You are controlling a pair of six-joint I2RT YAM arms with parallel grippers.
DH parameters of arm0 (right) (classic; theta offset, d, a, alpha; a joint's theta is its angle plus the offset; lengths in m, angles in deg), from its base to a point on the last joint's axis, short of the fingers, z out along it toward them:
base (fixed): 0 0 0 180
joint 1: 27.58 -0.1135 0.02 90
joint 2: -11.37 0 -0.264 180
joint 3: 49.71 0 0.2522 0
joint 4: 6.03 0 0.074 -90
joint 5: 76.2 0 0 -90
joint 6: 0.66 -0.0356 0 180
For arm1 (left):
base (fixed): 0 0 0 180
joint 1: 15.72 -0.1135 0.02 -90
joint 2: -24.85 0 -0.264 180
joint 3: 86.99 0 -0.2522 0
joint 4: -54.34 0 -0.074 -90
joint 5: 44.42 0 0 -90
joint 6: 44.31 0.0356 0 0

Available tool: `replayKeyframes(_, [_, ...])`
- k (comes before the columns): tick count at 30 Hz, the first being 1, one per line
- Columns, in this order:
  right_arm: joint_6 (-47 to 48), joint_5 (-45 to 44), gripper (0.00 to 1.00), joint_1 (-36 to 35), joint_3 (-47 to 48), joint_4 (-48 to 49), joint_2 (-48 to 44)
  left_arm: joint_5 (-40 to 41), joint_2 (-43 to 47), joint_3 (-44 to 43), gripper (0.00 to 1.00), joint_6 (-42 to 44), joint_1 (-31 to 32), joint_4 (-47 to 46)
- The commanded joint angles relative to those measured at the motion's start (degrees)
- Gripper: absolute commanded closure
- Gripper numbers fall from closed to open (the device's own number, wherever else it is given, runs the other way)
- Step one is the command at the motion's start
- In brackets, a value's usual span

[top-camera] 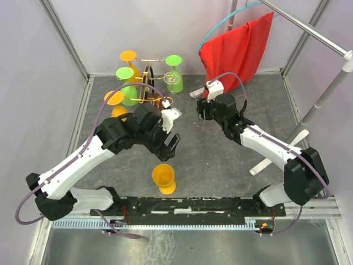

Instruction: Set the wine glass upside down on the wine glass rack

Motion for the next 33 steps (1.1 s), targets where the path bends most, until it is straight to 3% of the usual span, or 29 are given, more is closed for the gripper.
replayKeyframes(1, [-0.36,-1.47,0.26,0.19,-0.74,-0.66,-2.67,0.18,1.38,-1.34,0.07,-7.53,1.16,7.85])
replayKeyframes(22, [2.28,-1.93,0.26,0.21,-2.06,-2.05,-5.03,5.86,-4.33,7.68,0.09,-13.62,6.62,8.84])
replayKeyframes(29, [2.88,-2.17,0.26,0.16,-2.26,-3.10,-6.15,9.08,-5.30,10.14,0.21,-15.20,6.78,5.73])
replayKeyframes(33, [3.24,-2.26,0.26,0.19,-2.40,-3.32,-6.23,9.89,-5.64,11.44,0.35,-15.78,6.80,4.01])
